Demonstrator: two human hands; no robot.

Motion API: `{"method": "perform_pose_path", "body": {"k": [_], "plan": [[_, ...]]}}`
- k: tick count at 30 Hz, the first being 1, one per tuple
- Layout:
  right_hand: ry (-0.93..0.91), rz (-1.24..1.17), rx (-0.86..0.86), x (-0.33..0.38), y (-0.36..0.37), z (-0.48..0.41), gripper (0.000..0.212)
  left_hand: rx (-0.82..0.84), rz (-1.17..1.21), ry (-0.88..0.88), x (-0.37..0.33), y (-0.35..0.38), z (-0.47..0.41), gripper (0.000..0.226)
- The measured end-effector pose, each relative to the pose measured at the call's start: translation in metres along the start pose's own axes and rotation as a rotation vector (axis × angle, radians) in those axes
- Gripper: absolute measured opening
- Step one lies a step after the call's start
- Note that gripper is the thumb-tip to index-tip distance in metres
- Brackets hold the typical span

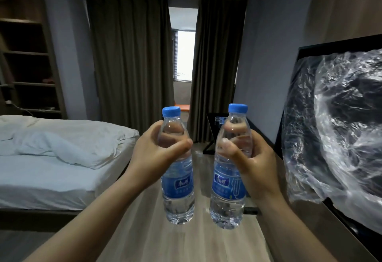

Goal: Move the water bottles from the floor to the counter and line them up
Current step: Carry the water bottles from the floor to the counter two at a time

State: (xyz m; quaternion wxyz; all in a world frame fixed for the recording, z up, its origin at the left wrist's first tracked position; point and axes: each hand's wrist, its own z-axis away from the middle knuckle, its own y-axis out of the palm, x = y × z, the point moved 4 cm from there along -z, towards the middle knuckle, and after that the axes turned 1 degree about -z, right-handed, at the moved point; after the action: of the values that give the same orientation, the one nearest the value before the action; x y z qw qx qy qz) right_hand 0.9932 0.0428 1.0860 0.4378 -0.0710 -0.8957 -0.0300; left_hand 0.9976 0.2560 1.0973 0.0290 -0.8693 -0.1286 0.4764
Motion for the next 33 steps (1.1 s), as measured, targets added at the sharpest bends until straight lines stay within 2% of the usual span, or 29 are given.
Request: {"method": "perform_pose_path", "body": {"k": [15, 23, 33], "plan": [[0.043, 0.031, 0.022, -0.167, 0.059, -0.183, 0.044, -0.011, 0.007, -0.033, 0.148, 0.033, -0.21, 0.029], [0.067, 0.02, -0.086, -0.242, 0.118, -0.279, 0.034, 0.087, 0.027, -0.01, 0.225, 0.026, -0.34, 0.032], [0.113, 0.078, -0.125, -0.354, 0.161, -0.402, 0.037, 0.106, 0.048, -0.059, 0.343, 0.052, -0.481, 0.031]]}}
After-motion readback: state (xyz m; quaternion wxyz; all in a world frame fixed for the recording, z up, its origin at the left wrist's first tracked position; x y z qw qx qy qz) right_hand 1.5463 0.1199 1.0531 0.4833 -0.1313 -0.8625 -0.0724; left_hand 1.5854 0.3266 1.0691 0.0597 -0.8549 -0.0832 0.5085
